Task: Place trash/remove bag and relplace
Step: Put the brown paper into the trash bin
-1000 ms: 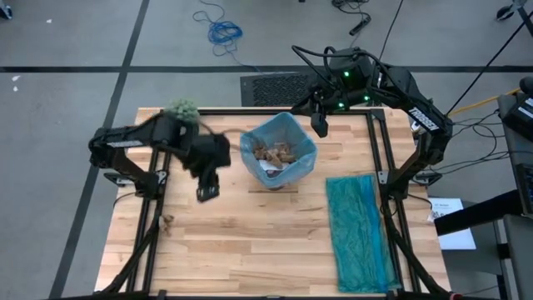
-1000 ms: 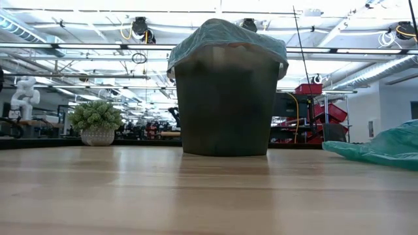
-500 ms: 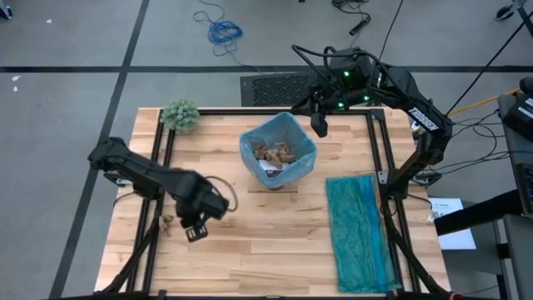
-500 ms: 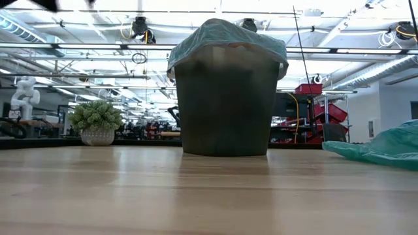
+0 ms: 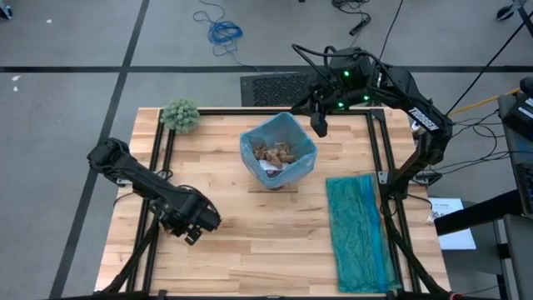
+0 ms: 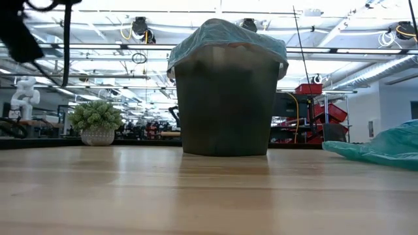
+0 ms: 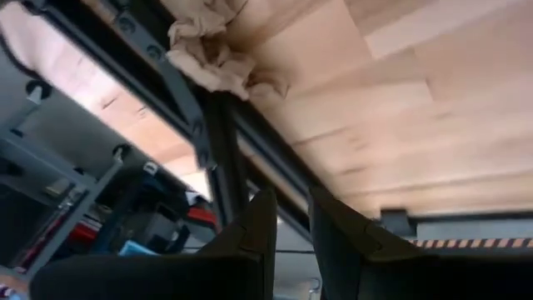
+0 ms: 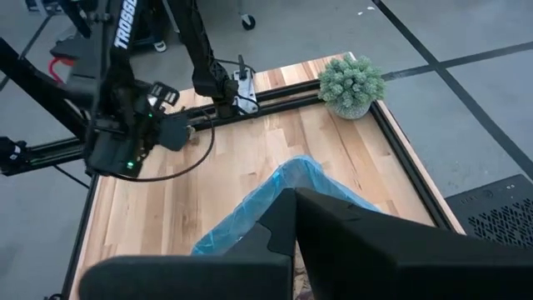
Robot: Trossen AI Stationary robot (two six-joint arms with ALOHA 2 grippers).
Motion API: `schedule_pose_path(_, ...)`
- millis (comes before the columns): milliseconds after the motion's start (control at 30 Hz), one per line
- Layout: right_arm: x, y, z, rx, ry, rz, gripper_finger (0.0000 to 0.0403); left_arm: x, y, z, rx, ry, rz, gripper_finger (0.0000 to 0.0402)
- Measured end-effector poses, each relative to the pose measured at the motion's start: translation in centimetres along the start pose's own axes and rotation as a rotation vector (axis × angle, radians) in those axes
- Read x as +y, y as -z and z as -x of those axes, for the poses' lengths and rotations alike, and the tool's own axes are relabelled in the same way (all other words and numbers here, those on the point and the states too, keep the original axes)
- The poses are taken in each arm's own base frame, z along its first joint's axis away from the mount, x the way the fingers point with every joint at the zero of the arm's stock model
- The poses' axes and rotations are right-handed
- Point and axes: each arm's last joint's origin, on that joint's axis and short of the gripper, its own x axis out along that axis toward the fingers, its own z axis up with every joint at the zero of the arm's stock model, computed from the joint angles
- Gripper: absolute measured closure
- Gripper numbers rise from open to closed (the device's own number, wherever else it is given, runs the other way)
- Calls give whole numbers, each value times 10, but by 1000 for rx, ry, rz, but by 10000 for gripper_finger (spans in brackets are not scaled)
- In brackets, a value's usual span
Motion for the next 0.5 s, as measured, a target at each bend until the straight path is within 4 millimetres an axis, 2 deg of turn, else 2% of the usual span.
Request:
schedule_pose_path(233,1,0,0,2,-26,-1,403,7,-21,-37,9,-16,61,331)
schedule_pose_path(500,1,0,0,3,-30,-9,403,23,-30,-58,34,-106,105,331)
